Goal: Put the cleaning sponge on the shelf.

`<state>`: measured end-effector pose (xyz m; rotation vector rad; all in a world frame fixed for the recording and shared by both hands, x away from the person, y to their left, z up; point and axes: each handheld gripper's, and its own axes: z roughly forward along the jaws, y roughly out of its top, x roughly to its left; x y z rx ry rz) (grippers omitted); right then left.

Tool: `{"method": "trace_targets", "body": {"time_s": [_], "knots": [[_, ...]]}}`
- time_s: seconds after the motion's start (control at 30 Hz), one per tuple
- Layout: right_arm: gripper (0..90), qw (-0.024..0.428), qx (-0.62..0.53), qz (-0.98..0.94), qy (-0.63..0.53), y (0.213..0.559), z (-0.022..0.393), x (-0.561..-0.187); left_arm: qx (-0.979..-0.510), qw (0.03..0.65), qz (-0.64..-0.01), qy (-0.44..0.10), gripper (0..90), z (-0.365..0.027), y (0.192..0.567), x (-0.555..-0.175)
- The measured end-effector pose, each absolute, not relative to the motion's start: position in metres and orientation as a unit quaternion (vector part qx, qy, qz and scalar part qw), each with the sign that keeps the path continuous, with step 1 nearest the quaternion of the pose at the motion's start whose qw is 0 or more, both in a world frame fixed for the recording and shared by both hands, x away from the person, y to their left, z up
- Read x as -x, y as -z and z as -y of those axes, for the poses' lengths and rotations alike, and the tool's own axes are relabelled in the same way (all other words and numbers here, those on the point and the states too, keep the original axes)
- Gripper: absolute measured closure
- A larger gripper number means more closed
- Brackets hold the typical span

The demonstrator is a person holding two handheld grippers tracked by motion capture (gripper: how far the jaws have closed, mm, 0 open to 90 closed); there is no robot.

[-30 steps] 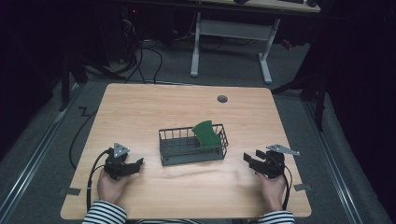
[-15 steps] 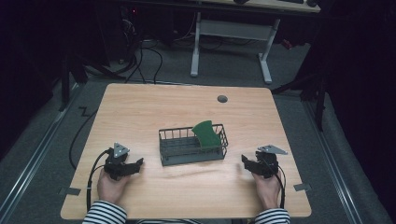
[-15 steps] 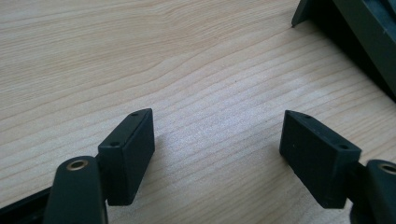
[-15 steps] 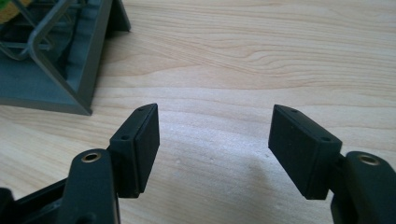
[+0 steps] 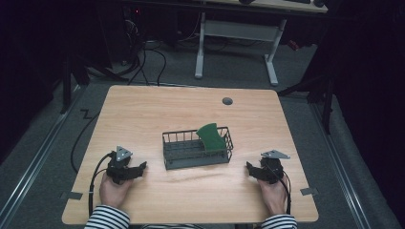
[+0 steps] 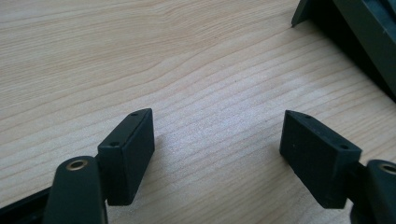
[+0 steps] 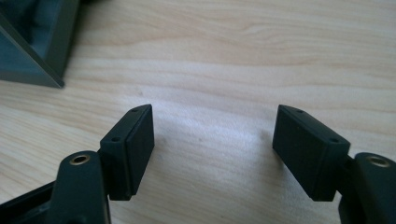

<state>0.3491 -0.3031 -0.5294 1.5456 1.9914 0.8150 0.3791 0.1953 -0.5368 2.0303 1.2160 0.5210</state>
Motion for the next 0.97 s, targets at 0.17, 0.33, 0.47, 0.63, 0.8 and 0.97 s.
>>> {"method": "trace_targets", "body": {"time_s": [0.17,0.33,0.47,0.63,0.8,0.97], "knots": [[28.8,0.244,-0.557,-0.732,-0.307,0.5309,0.3058,-0.3466,-0.785,0.352,-0.469,-0.201,26.7,-0.1952,0.5368,-0.3791],[27.9,0.247,-0.558,-0.732,-0.304,0.5309,0.3053,-0.3464,-0.785,0.351,-0.469,-0.202,26.5,-0.1951,0.5368,-0.3788],[27.5,0.244,-0.548,-0.739,-0.307,0.531,0.3045,-0.3461,-0.783,0.351,-0.471,-0.204,28.4,-0.1951,0.5367,-0.3786],[27.4,0.243,-0.549,-0.739,-0.307,0.531,0.305,-0.3464,-0.782,0.351,-0.472,-0.205,29.5,-0.1947,0.5367,-0.3768],[27.5,0.243,-0.549,-0.739,-0.307,0.531,0.3049,-0.3463,-0.783,0.351,-0.472,-0.204,29.2,-0.1947,0.5367,-0.3769],[27.5,0.243,-0.549,-0.738,-0.307,0.531,0.3048,-0.3462,-0.782,0.353,-0.472,-0.202,29.4,-0.1952,0.5367,-0.377]]}}
